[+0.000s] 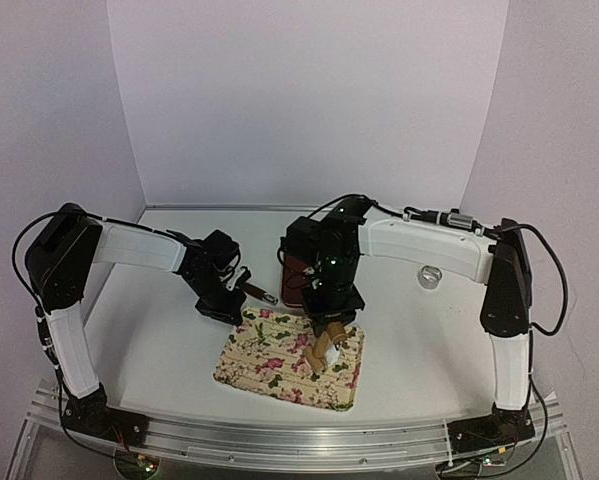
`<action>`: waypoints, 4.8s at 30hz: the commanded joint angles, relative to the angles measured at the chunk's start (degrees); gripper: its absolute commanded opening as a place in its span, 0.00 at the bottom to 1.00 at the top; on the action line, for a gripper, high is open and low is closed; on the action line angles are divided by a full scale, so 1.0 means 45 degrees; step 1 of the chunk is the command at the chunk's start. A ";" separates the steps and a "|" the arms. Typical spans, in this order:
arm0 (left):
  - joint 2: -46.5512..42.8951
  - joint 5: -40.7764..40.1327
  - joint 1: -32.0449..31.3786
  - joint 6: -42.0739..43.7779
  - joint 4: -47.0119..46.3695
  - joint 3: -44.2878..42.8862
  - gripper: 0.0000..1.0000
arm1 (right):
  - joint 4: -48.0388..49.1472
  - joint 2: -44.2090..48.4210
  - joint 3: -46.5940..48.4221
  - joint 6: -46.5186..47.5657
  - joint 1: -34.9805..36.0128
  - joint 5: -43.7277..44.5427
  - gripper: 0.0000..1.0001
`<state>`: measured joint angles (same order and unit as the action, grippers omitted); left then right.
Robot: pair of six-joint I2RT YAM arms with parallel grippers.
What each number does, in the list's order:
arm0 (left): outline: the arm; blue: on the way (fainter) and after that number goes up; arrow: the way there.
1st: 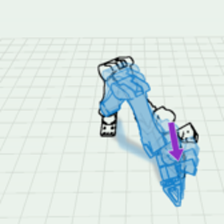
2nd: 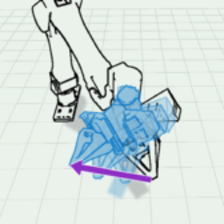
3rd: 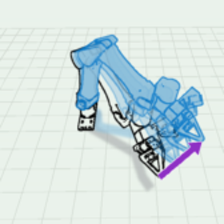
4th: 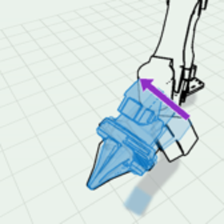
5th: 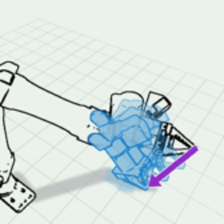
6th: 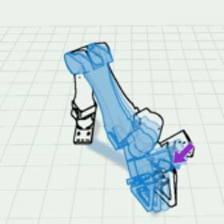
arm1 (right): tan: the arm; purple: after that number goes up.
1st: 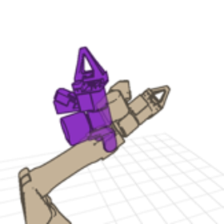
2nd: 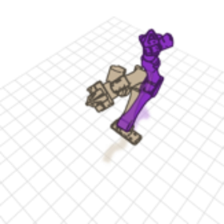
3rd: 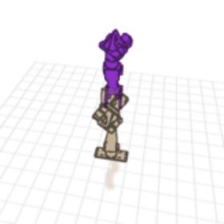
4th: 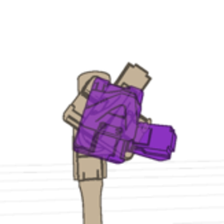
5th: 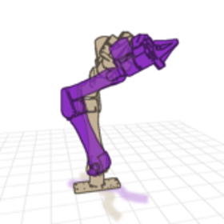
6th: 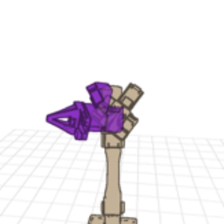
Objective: Roll out the dumpling wrappers from the dough
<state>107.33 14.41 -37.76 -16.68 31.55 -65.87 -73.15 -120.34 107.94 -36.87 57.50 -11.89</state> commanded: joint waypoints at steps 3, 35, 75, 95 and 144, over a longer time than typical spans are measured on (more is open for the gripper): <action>-0.0016 -0.0112 0.0136 -0.0310 0.0249 -0.0293 0.00 | -0.0888 -0.1712 -0.0010 0.0547 0.0946 0.0942 0.00; -0.1050 -0.1406 0.0135 -0.0805 0.1095 0.0289 0.00 | -0.4879 0.1825 0.1631 -0.1886 0.1355 0.3342 0.00; -0.2866 0.0715 0.0109 -0.1792 0.1111 0.1808 0.13 | -0.4897 0.2246 0.1282 -0.3110 0.1017 0.2329 0.00; -0.1764 0.0198 0.0129 0.0986 0.1698 -0.0860 0.58 | -0.4902 0.2144 -0.0273 -0.3630 0.1018 0.2319 0.00; 0.0704 -0.2108 0.0148 0.1731 0.1466 -0.0526 0.11 | -0.4754 0.1052 -0.2936 -0.2619 0.0092 0.3280 0.00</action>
<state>109.14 8.36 -37.85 -8.98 36.99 -69.23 -70.69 -113.29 99.51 -49.35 59.71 -0.34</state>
